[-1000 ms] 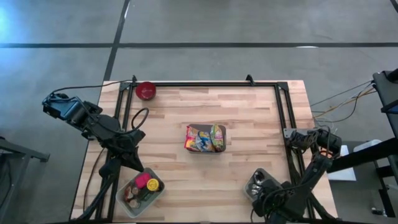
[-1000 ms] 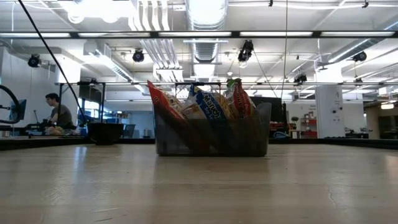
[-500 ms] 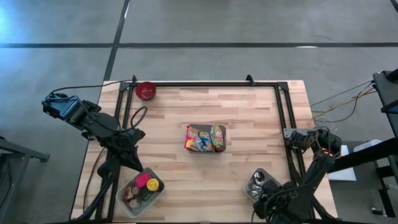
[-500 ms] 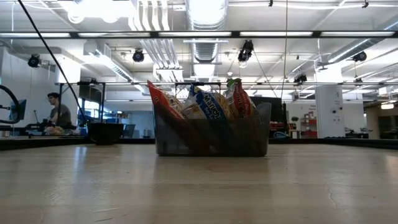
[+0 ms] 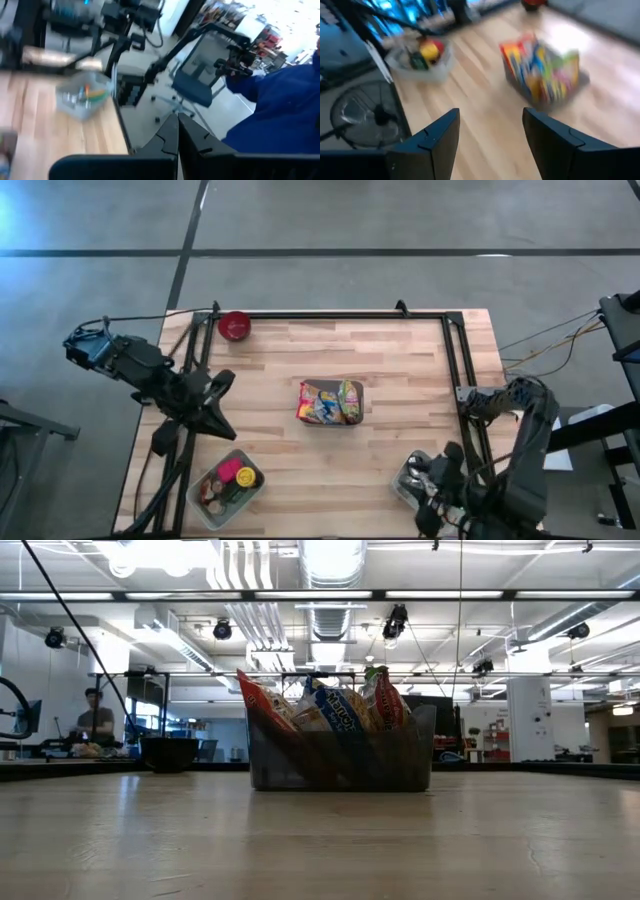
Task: Pick & Place Food Item
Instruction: Return to Home Position
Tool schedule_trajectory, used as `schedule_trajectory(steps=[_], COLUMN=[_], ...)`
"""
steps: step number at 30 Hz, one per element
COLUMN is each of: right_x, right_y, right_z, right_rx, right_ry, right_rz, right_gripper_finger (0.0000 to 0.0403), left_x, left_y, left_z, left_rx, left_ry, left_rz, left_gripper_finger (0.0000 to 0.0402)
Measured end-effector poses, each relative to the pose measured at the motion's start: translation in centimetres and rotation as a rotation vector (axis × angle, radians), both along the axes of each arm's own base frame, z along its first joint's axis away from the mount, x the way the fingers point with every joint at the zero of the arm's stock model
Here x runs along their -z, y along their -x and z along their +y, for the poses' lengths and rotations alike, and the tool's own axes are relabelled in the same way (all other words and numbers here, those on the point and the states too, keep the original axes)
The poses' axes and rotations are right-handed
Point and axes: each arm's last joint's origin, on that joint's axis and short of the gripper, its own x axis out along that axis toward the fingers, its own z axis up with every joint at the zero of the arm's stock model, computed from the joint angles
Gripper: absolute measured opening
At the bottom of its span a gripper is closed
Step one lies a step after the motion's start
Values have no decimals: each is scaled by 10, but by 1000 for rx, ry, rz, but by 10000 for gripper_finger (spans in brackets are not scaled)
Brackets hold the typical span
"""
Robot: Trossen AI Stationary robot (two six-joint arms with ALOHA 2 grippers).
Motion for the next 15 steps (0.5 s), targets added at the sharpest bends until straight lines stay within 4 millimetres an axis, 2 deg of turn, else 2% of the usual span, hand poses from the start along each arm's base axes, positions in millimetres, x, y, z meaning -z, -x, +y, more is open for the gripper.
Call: schedule_trajectory(steps=[3,6,11,15], right_x=[-23,-41,-52,-56], right_y=[-1,0,-1,-5], right_z=[-2,-3,-5,-8], right_rx=[-63,-82,-62,-108], right_ry=[95,67,7,138], right_rz=[-98,-129,-163,-172], right_gripper_finger=[213,213,213,213], left_x=[-8,-11,-3,5], left_y=[-2,-2,-4,-9], left_z=[-1,-1,0,4], left_rx=[17,26,3,-187], left_ry=[-26,-55,-183,-228], left_rz=[-117,-179,-174,-136], left_gripper_finger=[0,0,0,0])
